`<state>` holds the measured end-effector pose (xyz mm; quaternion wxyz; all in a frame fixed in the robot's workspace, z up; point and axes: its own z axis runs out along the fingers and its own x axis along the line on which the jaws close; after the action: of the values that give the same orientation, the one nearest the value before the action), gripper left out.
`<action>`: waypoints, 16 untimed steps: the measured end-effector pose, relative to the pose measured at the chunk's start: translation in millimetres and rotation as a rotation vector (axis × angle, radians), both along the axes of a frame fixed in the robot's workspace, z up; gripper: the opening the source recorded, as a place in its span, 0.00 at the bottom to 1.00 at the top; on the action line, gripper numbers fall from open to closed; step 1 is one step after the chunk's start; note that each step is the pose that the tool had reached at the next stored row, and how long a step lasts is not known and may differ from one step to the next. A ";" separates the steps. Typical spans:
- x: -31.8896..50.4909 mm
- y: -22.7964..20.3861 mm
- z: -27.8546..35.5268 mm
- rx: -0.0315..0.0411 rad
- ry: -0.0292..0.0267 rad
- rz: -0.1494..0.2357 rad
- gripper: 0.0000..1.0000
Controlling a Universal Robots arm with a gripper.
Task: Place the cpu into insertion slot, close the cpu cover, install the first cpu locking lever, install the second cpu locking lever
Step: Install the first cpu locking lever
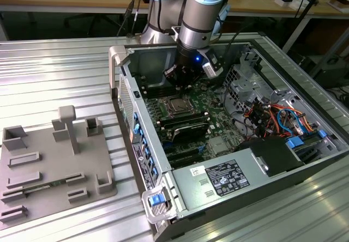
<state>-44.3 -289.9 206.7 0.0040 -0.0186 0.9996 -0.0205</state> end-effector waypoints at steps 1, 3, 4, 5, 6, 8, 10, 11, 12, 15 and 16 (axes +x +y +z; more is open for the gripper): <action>0.0 -0.1 0.0 -0.0001 0.0000 0.000 0.11; 0.0 -0.7 0.1 -0.0002 0.0001 0.000 0.11; 0.0 -1.0 0.0 -0.0001 0.0001 0.000 0.11; 0.0 -1.4 0.0 -0.0001 0.0000 0.000 0.11; 0.0 -1.7 0.0 0.0001 0.0000 0.000 0.11; 0.0 -2.0 0.0 0.0000 0.0000 0.000 0.11; 0.2 -2.2 0.0 -0.0003 0.0005 0.000 0.11; 0.4 -2.2 0.0 -0.0003 0.0005 0.000 0.11; 0.5 -2.2 0.0 -0.0003 0.0006 0.000 0.11; 0.8 -2.2 -0.1 0.0000 0.0005 0.000 0.11; 0.8 -2.2 -0.1 0.0000 0.0004 0.000 0.11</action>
<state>-43.5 -292.1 206.6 0.0037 -0.0186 0.9996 -0.0206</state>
